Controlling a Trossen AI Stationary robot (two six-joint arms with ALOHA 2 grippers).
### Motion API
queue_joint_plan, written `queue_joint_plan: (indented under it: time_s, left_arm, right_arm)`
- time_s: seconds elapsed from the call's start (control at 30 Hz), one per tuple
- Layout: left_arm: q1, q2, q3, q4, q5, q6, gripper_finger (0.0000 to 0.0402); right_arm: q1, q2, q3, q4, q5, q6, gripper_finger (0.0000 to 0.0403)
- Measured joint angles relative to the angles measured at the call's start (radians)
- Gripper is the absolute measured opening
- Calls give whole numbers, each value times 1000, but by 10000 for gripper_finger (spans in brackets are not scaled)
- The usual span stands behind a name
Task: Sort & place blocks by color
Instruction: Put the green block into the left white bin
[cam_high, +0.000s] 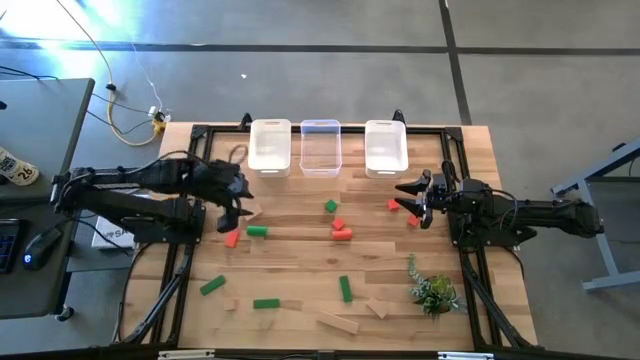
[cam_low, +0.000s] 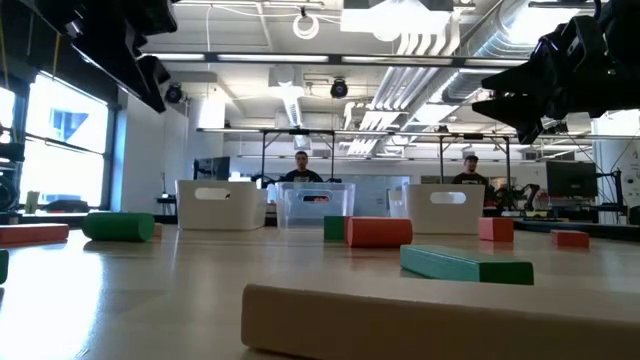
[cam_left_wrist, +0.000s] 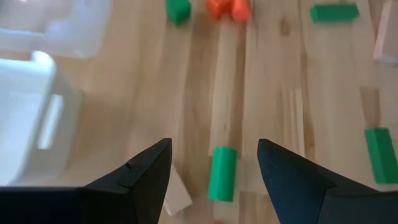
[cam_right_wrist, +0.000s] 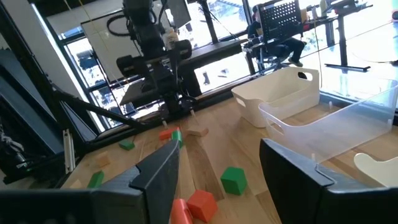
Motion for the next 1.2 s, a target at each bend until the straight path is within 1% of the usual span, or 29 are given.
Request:
queue_joint_plan:
  time_s: [0.23,0.5,0.6,0.83,1.2]
  left_arm:
    - [-93,145,0,22,-88,-13,227]
    - [-173,335,0,21,-92,4,227]
    - [-194,400,-1,31,-110,5,227]
    - [-217,505,-1,90,-129,5,227]
    - [-221,616,-1,98,-140,4,227]
  right_arm:
    - [0,0,0,-6,0,0,210]
    - [0,0,0,-6,0,0,210]
    - [0,0,0,-6,0,0,210]
    - [0,0,0,-6,0,0,210]
    - [0,0,0,-25,0,0,210]
